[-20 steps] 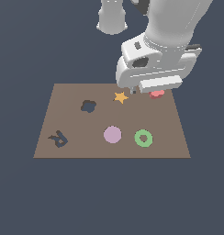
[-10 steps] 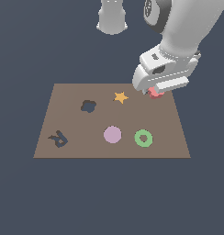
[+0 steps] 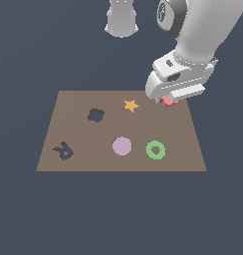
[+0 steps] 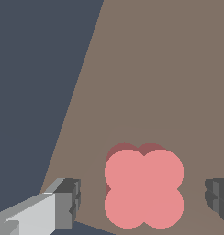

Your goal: Insert a designated object into the corresponding slot on a board.

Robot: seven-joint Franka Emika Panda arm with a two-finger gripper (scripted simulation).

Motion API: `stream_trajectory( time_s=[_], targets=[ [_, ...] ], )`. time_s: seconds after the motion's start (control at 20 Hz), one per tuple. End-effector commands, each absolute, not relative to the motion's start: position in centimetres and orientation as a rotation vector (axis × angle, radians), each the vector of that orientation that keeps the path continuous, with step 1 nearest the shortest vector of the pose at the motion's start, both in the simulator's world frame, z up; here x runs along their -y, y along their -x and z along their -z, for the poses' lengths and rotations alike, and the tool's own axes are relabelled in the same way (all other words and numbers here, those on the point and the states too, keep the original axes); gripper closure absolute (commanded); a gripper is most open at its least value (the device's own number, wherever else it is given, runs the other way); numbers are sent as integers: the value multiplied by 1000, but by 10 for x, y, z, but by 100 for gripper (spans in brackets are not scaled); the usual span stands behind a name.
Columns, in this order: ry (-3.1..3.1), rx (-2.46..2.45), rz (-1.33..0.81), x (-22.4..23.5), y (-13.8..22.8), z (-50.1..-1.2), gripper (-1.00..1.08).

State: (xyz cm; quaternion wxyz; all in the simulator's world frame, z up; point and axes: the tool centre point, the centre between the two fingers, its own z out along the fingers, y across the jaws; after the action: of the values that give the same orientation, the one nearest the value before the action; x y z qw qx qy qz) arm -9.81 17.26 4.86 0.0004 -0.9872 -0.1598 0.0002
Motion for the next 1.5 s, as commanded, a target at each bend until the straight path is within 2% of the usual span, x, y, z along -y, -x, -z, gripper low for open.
stream_trajectory(
  time_s=[0.0, 0.35, 0.4, 1.05, 1.45],
  targets=[
    [3100, 502, -2, -173, 98, -44, -92],
    [3101, 501, 0, -172, 98, -30, -92],
    [3101, 501, 0, -172, 98, -30, 108],
    [3103, 493, 0, -170, 97, -31, 108],
    [3125, 317, 0, -123, 74, -33, 108]
  ],
)
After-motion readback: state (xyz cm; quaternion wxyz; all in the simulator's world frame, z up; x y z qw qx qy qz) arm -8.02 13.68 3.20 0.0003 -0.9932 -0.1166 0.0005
